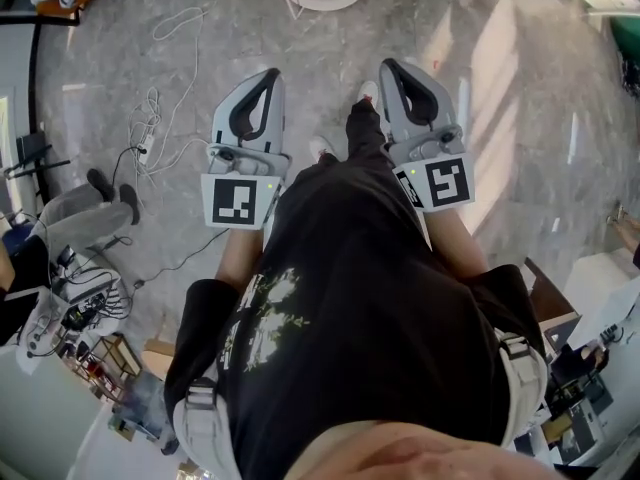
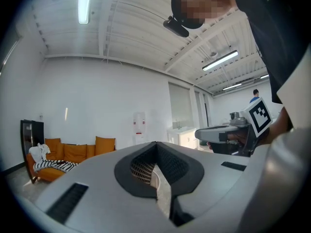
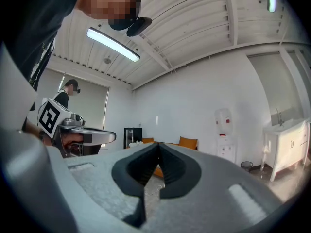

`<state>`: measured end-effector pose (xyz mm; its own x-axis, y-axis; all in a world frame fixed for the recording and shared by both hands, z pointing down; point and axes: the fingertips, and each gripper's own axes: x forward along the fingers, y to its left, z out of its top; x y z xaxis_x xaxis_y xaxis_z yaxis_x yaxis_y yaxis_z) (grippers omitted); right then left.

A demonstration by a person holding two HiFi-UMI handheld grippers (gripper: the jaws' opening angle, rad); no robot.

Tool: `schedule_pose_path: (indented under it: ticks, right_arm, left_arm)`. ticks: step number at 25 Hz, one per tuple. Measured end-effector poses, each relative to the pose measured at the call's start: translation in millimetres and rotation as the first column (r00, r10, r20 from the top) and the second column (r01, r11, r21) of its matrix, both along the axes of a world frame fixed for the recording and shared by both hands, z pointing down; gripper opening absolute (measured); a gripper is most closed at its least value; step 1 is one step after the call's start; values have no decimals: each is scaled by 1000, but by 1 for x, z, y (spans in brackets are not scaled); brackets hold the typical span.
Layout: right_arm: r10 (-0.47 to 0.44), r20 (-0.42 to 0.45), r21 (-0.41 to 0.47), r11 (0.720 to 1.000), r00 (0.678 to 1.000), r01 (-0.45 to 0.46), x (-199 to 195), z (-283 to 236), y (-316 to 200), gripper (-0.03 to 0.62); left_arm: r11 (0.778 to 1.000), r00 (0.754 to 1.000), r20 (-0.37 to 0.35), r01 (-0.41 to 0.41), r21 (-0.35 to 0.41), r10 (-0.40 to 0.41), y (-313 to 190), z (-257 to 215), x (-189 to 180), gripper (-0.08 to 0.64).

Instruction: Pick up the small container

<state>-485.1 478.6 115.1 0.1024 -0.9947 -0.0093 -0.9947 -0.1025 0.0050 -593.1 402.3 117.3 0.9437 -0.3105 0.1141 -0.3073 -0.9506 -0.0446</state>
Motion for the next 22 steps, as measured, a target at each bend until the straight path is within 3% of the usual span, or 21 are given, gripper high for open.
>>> schedule_pose_path:
  ticks: [8,22]
  right_arm:
    - [14,-31,15,1000,999,-13,75,-5,-39,-5]
    - [32,-27,13,999,999,-32,248,-10,-65,-5]
  left_arm:
    - [999,999,-6,-32,38,32,-40,-12,87,2]
    - [994,998,-19,-64,84,66,-71,-34,269,3]
